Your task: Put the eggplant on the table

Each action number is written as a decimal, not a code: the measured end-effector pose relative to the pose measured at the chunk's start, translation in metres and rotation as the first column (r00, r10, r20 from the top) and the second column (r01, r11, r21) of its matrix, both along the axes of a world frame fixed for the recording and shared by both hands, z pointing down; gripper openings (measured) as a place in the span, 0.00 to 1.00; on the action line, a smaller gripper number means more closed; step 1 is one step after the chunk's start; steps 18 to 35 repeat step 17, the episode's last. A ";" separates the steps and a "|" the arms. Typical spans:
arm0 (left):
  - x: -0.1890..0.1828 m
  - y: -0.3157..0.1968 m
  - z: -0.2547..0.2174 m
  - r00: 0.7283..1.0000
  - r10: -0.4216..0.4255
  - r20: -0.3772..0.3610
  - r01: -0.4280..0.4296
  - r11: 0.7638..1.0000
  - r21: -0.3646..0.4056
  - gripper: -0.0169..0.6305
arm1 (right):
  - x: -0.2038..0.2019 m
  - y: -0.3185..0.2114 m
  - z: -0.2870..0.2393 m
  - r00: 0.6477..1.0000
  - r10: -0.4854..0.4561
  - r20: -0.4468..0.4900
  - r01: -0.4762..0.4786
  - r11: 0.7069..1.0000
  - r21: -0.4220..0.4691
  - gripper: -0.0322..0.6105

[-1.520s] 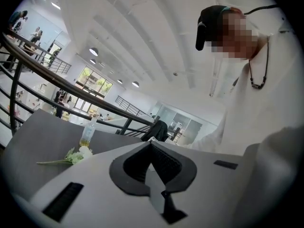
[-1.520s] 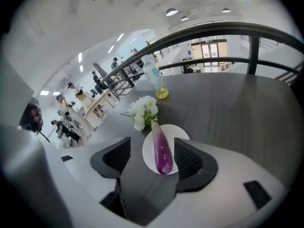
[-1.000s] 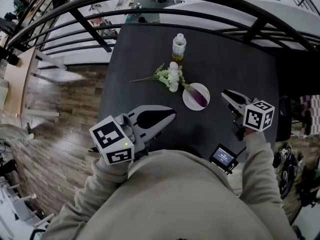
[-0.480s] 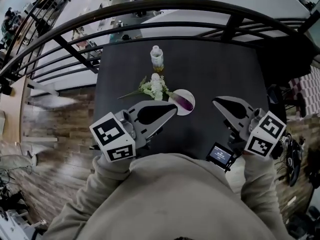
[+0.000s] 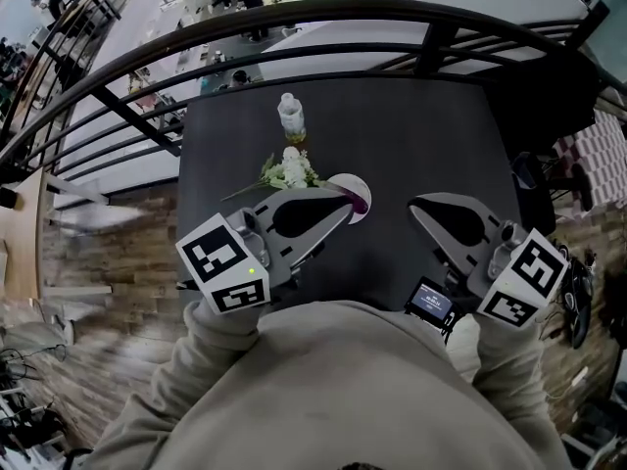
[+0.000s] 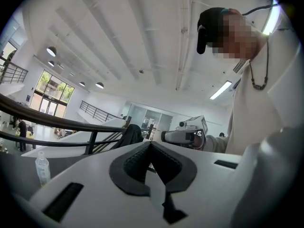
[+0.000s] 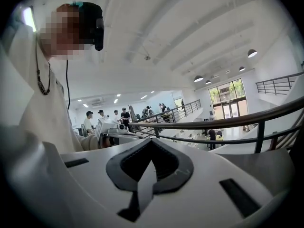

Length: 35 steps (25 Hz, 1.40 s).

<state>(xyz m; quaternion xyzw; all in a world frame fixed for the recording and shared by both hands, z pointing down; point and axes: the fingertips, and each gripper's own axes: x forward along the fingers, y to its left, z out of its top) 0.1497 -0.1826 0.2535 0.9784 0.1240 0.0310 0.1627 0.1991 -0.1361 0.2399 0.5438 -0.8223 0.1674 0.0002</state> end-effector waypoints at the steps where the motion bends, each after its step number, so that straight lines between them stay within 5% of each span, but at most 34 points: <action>1: 0.001 0.002 0.001 1.000 0.005 0.003 -0.005 1.000 0.003 0.04 | 0.001 0.001 0.001 1.000 0.000 -0.005 0.000 1.000 -0.002 0.07; 35: -0.013 -0.003 0.018 1.000 -0.007 0.025 0.007 1.000 -0.013 0.04 | -0.014 -0.009 0.002 0.999 -0.029 -0.038 0.029 1.000 0.006 0.07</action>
